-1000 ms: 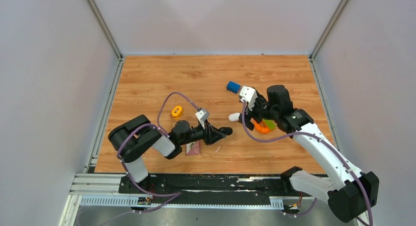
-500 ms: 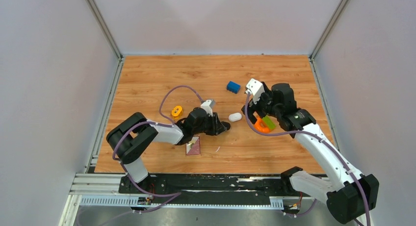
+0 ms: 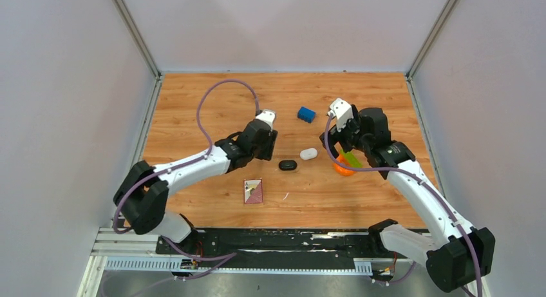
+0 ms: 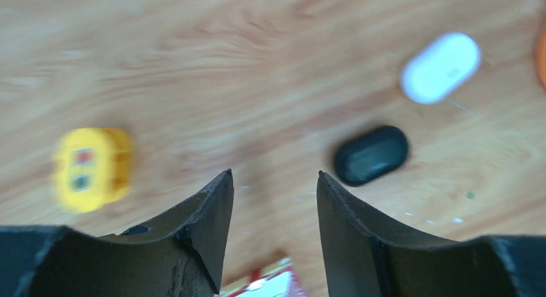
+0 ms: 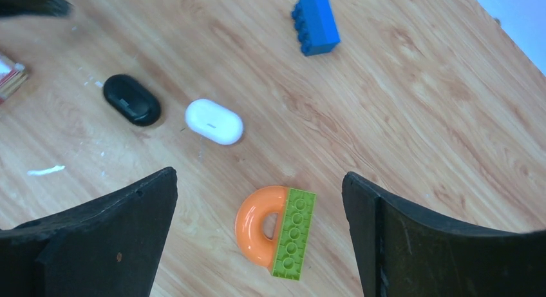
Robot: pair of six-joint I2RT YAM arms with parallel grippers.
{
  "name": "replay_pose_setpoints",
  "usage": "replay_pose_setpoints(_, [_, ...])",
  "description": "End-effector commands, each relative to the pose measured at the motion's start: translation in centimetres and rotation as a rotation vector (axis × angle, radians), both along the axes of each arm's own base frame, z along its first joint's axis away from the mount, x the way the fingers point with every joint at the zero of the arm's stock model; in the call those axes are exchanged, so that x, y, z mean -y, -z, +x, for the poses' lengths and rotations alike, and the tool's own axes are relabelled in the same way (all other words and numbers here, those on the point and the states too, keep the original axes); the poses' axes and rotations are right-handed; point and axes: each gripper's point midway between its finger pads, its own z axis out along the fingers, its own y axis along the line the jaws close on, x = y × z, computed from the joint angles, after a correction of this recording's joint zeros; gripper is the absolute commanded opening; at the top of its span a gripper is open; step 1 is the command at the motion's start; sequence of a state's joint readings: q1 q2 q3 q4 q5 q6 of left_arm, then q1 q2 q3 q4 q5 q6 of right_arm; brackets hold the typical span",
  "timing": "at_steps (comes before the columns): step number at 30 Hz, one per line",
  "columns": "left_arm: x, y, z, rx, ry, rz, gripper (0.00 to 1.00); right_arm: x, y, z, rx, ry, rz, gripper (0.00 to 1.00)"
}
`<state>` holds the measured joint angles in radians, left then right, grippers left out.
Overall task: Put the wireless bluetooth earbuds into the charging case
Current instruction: Reset both arms
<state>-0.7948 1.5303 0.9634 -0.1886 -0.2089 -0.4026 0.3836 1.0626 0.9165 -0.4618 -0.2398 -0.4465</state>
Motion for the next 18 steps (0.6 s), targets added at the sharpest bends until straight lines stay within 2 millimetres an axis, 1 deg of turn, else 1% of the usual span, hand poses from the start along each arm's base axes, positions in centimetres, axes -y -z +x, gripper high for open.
replay_pose_setpoints(1, [-8.1,-5.0,2.7,0.232,-0.177,0.254,0.62,1.9,-3.5,2.8,0.08,0.21,0.109,1.0])
replay_pose_setpoints(3, [-9.6,-6.4,3.5,0.303,-0.232,0.229,0.7,2.5,-3.9,3.4,0.1,0.271,0.134,1.0])
replay_pose_setpoints(4, [-10.4,-6.9,3.9,0.325,-0.251,0.216,0.72,2.7,-3.9,3.5,0.099,0.296,0.145,1.0])
replay_pose_setpoints(6, [-11.9,-7.8,4.4,0.366,-0.296,0.188,0.74,3.3,-3.8,4.0,0.097,0.364,0.167,1.0])
replay_pose_setpoints(8, [-13.7,-8.7,4.6,0.421,-0.361,0.168,0.75,4.9,-3.5,4.8,0.111,0.477,0.16,1.0])
replay_pose_setpoints(9, [-14.3,-9.2,4.7,0.461,-0.384,0.146,0.75,5.5,-3.2,5.2,0.114,0.524,0.154,1.0])
replay_pose_setpoints(10, [-14.8,-9.8,4.5,0.505,-0.404,0.117,0.83,6.0,-2.9,5.5,0.117,0.563,0.149,1.0])
replay_pose_setpoints(11, [-15.2,-10.5,4.2,0.552,-0.424,0.072,0.97,6.1,-2.7,5.8,0.114,0.577,0.142,1.0])
replay_pose_setpoints(12, [-15.4,-10.7,3.8,0.585,-0.433,0.032,0.99,6.2,-2.2,6.0,0.106,0.585,0.13,1.0])
replay_pose_setpoints(14, [-15.9,-10.9,3.1,0.622,-0.447,-0.02,1.0,6.3,-1.1,6.4,0.093,0.591,0.105,0.99])
replay_pose_setpoints(16, [-16.0,-10.1,2.6,0.589,-0.463,-0.041,1.0,6.3,0.2,6.7,0.063,0.591,0.069,0.99])
replay_pose_setpoints(18, [-15.7,-9.1,2.2,0.558,-0.447,-0.052,1.0,6.5,0.3,7.0,0.069,0.594,0.051,1.0])
